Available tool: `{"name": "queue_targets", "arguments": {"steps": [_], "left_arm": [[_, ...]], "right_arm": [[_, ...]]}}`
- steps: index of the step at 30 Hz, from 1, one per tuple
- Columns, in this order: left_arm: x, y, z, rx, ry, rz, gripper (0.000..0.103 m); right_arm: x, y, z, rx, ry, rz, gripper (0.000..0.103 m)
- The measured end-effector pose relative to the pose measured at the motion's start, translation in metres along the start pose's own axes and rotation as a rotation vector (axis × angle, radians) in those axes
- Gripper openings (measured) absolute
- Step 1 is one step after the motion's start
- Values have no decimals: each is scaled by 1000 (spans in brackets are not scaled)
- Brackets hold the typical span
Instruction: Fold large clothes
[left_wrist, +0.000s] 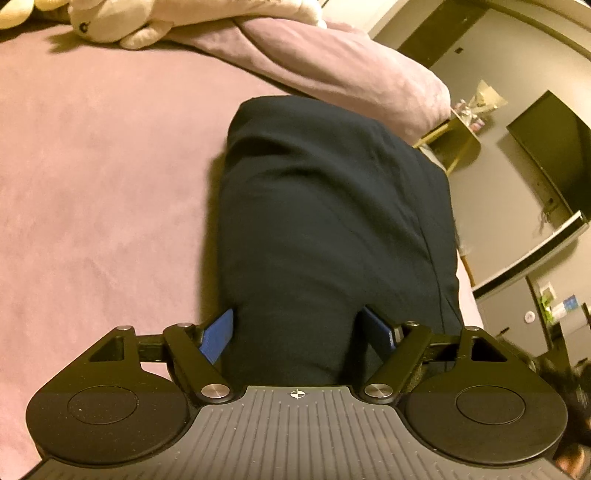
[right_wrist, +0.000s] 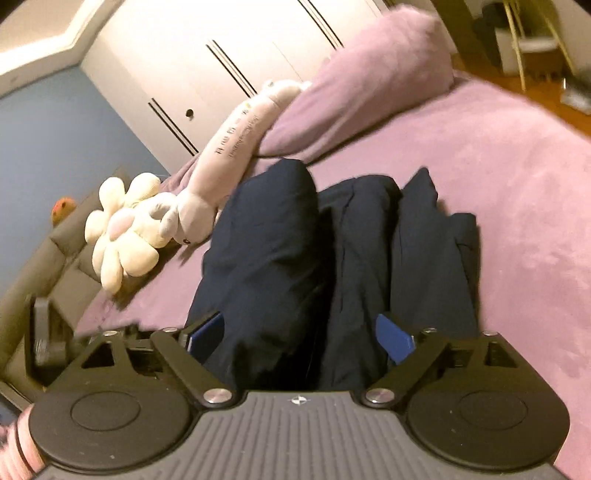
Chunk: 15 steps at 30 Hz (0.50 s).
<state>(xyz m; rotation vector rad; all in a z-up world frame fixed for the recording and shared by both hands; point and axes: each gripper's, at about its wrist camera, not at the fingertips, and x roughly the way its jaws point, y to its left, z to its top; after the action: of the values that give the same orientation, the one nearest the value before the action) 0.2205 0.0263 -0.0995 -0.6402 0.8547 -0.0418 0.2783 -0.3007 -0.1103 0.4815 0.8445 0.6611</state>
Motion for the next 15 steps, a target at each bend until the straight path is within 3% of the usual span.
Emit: {"name": "queue_targets", "arguments": {"steps": [3,5,6,7,9,12,13,15], "left_arm": [[2,-6,0,7,2,9,83],[3,-9,2,15,4,14,84],[4,-10,2,18,5,17,85],[5,-12,2,20,6,20,86],[4,-12,3,16,8,24,86],[-1,-6,4,-2,7,3,85],[-2,-4,3,-3,4,-4,84],[-3,-1,3,-11,4,-11,84]], "right_arm": [[26,-15,9,102,41,87,94],[36,-7,14,59,35,81,94],[39,0,15,26,29,67,89],[41,7,15,-7,25,45,72],[43,23,15,-95,22,0,52],[42,28,14,-144,25,-21,55],[41,24,15,-124,31,-25,67],[39,18,17,-83,29,-43,76]]}}
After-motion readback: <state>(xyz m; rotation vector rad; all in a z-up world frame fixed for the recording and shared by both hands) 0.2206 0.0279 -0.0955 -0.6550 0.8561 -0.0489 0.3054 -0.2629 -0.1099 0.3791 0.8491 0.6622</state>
